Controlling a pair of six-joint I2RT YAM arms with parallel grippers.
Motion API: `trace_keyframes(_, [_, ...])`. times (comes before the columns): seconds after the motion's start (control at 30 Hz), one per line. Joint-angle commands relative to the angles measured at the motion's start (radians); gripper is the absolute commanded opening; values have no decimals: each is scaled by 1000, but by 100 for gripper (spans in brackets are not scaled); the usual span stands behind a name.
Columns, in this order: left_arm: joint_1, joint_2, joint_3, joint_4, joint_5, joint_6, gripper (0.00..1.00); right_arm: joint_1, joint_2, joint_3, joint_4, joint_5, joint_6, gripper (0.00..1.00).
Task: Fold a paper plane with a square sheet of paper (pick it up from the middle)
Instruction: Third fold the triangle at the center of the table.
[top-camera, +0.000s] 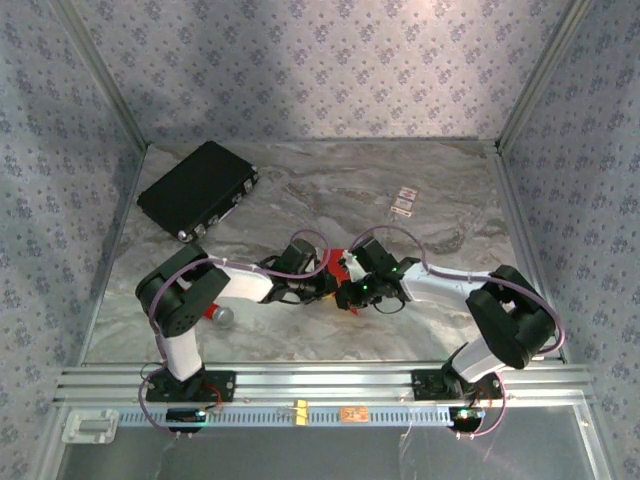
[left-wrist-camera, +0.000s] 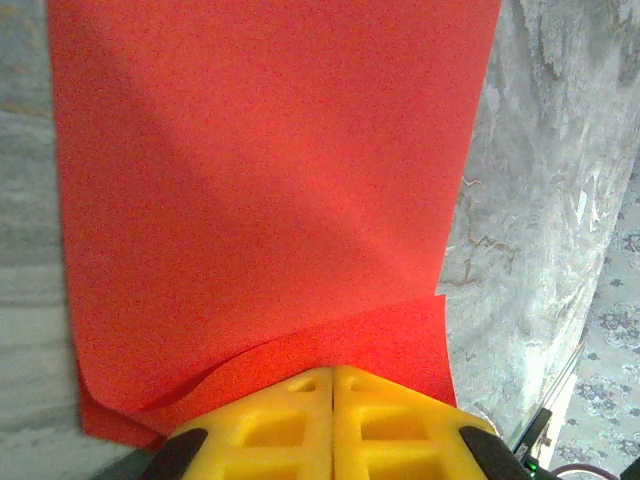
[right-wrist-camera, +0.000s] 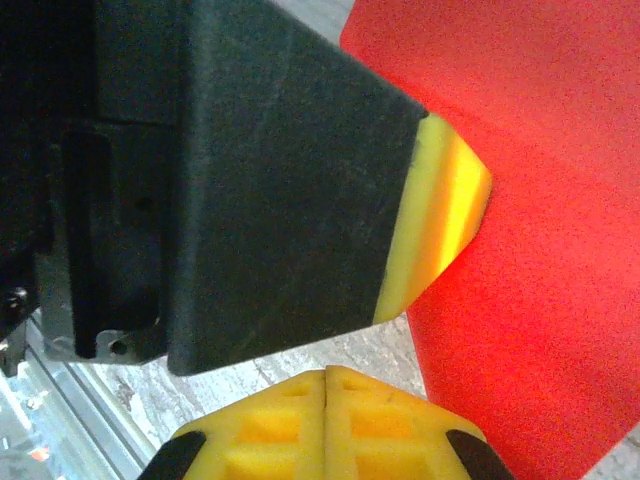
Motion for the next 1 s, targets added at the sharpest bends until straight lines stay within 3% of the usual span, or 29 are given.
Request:
trace_keyframes(0.0, [-3, 42, -14, -62, -35, 15, 7, 3, 32, 17, -41, 65, 24, 2])
trace_keyframes(0.97, [-2, 57, -17, -74, -44, 15, 7, -69, -98, -234, 63, -81, 103, 3])
